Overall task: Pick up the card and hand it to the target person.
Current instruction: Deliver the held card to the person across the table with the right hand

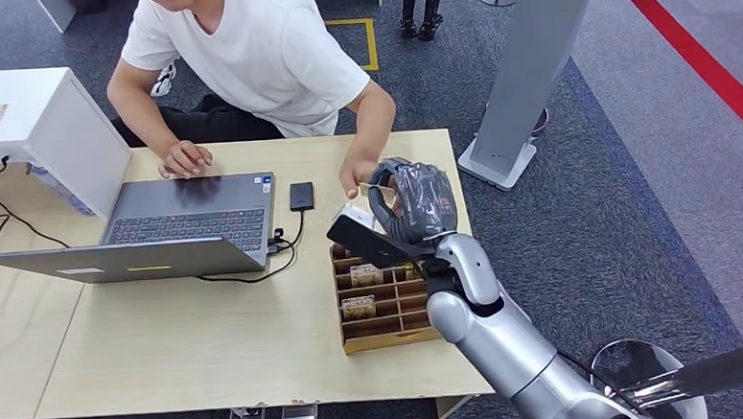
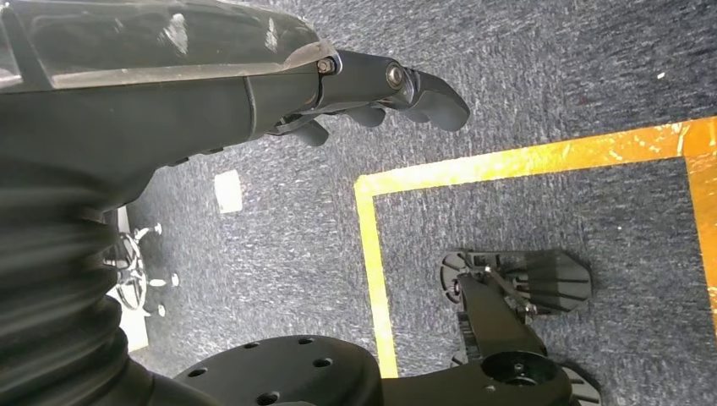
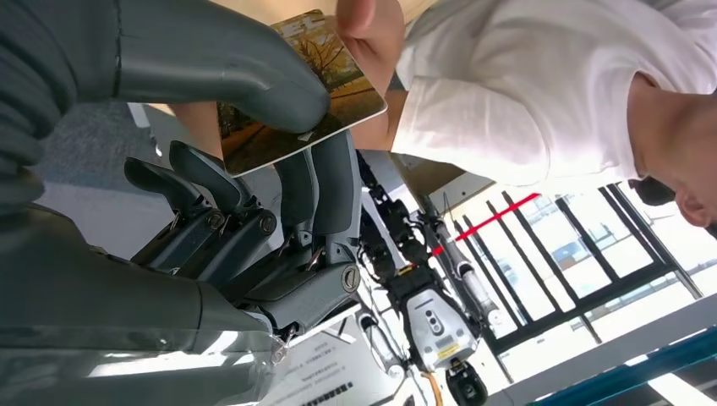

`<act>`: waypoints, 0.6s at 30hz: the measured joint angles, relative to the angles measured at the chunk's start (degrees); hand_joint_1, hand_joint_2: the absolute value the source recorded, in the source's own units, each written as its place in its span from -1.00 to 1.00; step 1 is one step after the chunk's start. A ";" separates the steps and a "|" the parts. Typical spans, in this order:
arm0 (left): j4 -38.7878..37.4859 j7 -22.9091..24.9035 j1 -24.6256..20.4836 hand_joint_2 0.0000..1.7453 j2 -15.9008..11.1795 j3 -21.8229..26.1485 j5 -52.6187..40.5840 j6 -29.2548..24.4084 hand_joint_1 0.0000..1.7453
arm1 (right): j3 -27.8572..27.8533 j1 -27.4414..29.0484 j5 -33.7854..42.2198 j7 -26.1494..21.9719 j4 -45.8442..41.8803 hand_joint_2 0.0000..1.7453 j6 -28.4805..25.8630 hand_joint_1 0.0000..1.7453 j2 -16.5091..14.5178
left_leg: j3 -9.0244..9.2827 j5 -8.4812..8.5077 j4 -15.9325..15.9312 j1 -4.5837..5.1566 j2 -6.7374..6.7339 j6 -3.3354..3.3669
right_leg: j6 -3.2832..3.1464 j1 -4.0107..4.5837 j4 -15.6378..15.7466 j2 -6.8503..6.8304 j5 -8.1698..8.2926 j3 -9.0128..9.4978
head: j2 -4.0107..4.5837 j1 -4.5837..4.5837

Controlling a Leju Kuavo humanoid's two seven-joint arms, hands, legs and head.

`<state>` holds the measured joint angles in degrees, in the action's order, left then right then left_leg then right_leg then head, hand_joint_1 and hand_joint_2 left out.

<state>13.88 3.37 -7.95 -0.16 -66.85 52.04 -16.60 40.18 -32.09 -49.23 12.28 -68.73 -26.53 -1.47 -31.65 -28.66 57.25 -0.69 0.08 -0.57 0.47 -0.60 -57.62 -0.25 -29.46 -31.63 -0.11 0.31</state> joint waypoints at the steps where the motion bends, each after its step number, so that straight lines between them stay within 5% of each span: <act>1: 0.00 0.07 -0.04 1.00 0.02 -0.04 -0.02 0.03 -1.00 | 0.04 -0.57 -0.32 0.31 0.73 1.00 -0.08 1.00 -0.24 | 0.00 0.00 0.00 0.00 0.00 0.00 | 0.00 0.00 0.00 0.00 0.00 0.00 | 0.00 -0.01; 5: 0.00 0.04 -0.27 1.00 0.12 -0.10 -0.04 0.18 -1.00 | 0.26 -2.55 -1.15 1.13 3.37 1.00 -0.33 1.00 -1.22 | 0.00 0.00 0.00 0.00 0.00 0.00 | 0.00 0.00 0.00 0.00 0.00 0.00 | 0.00 -0.03; 9: 0.00 -0.25 -0.47 -1.00 0.20 -0.10 -0.05 1.03 -1.00 | 0.55 -3.83 -1.10 1.12 5.78 1.00 -0.47 -1.00 -2.23 | 0.00 0.00 0.00 0.00 0.00 0.00 | 0.00 0.00 0.00 0.00 0.00 0.00 | 0.00 -0.04; 14: -0.03 -0.81 -0.56 -1.00 0.21 -0.26 -0.17 2.07 -1.00 | 1.09 -4.62 0.46 0.55 8.49 1.00 -1.32 -1.00 -3.27 | -0.01 0.00 0.00 0.00 0.00 0.00 | 0.00 0.00 0.00 0.00 0.00 0.00 | 0.00 0.00; 18: -0.15 -0.90 -0.52 1.00 0.21 -0.28 0.11 1.06 -1.00 | 1.45 -4.73 1.39 0.27 9.84 1.00 -2.09 -1.00 -3.52 | 0.00 0.00 0.00 0.00 0.00 0.00 | 0.00 0.00 0.00 0.00 0.00 -0.01 | 0.00 0.00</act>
<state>13.73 2.47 -8.46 0.04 -67.13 52.15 -15.54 41.63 -36.82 -47.84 12.56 -58.89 -28.62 -4.99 -31.65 -28.66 57.25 -0.69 0.09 -0.57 0.47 -0.59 -57.62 -0.25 -29.47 -31.64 -0.11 0.31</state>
